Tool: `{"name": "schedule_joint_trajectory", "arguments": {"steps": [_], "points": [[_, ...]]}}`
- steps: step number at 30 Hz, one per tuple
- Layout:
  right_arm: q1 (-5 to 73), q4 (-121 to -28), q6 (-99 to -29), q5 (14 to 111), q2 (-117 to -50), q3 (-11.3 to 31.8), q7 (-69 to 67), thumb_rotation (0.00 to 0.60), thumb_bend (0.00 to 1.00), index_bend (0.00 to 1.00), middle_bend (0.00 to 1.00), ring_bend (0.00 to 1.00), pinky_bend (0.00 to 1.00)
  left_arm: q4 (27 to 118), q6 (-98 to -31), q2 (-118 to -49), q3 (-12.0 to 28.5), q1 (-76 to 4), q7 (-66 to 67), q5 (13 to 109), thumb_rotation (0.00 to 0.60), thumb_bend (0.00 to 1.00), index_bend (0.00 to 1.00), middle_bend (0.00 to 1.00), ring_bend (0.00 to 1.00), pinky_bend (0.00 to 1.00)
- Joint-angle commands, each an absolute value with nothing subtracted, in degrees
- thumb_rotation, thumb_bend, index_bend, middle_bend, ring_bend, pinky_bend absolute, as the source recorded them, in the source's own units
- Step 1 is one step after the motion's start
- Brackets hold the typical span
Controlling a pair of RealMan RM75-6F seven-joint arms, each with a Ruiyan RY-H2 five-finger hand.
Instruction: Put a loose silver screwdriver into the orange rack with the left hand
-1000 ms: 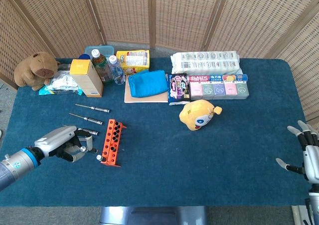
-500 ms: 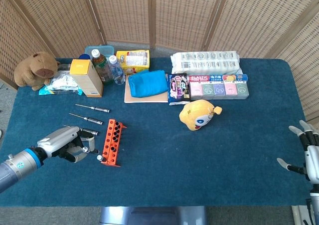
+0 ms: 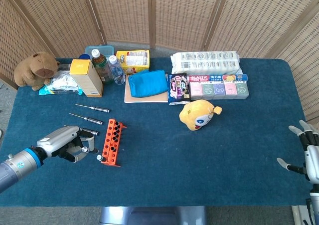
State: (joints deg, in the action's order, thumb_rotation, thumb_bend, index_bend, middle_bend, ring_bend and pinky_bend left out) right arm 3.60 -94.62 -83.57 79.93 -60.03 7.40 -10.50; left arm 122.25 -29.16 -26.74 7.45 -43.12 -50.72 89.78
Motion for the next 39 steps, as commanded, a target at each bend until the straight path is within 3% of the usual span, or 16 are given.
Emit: {"name": "schedule_joint_trajectory", "arguments": {"steps": [1, 39], "points": [[3.6, -94.6, -83.6, 79.9, -60.0, 7.4, -10.5, 0.600, 0.02, 0.18, 0.06, 0.00, 0.00, 122.2, -29.0, -26.8, 7.5, -43.1, -50.5, 89.6, 0.600, 0.42, 0.53, 1.00, 1.00, 0.97], [3.6, -94.8, -83.3, 79.8, -59.7, 7.6, -11.1, 0.600, 0.02, 0.18, 0.06, 0.00, 0.00, 119.7, -22.0, -33.5, 9.3, -46.0, -39.8, 78.0, 0.600, 0.42, 0.53, 1.00, 1.00, 0.97]]}}
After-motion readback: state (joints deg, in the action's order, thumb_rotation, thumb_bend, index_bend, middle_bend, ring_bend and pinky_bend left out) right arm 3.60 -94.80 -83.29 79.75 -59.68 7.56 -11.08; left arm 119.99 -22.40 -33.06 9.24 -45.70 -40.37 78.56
